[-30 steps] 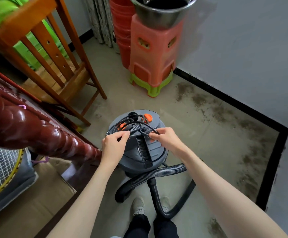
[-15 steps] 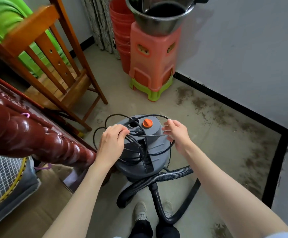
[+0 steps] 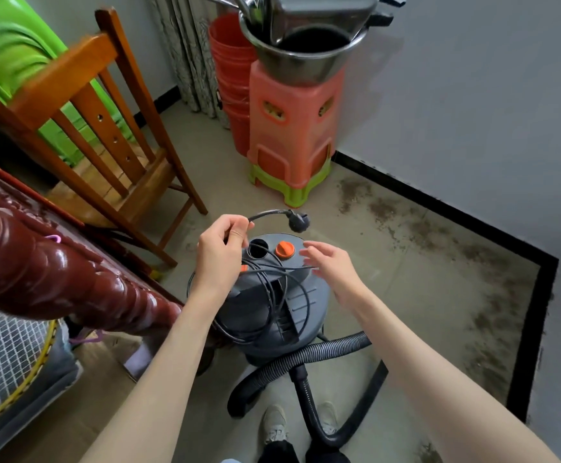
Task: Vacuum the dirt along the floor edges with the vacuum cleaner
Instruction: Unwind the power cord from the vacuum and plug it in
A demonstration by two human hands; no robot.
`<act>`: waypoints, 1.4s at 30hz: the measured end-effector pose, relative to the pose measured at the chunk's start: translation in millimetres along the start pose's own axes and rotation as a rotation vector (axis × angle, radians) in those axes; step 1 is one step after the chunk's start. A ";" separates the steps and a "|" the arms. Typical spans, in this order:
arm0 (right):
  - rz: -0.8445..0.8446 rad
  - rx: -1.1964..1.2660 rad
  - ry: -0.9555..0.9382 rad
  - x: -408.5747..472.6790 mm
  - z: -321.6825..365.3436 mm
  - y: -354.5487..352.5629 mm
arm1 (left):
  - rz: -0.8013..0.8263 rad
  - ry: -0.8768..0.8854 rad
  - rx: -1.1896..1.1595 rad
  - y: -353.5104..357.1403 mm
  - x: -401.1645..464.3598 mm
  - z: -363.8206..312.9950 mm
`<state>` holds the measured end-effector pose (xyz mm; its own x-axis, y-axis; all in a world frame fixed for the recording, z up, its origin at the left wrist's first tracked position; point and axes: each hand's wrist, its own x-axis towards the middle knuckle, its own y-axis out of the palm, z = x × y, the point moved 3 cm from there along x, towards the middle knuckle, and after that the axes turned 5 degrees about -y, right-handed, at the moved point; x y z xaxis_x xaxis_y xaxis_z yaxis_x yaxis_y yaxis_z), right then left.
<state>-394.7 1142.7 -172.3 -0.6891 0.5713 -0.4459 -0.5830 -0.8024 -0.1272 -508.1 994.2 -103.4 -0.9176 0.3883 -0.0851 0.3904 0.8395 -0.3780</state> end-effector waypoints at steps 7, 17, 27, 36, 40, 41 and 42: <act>0.029 0.657 0.253 -22.7 43.5 5.1 | 0.231 0.172 0.196 25.1 -28.5 -5.6; -0.242 0.764 0.178 -24.4 8.2 -30.5 | 0.463 0.131 0.533 45.5 -37.1 91.4; -0.222 0.554 0.136 20.8 -66.4 -17.2 | 0.602 0.100 1.060 77.3 64.6 177.0; -0.196 0.565 0.153 47.8 -99.9 -19.1 | 0.752 0.112 1.007 104.1 113.4 205.3; -0.219 0.574 0.180 50.4 -105.5 -23.7 | 0.625 0.170 1.026 97.6 115.4 200.7; -0.223 0.588 0.182 50.3 -105.2 -25.4 | 0.612 0.138 1.017 95.6 114.8 196.8; -0.226 0.606 0.185 49.7 -104.2 -27.3 | 0.601 0.096 1.005 93.4 112.6 191.1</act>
<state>-368.1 1175.1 -283.3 -0.4680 0.6316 -0.6181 -0.8800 -0.3974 0.2601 -589.3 1043.7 -324.5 -0.5794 0.6834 -0.4441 0.4844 -0.1494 -0.8620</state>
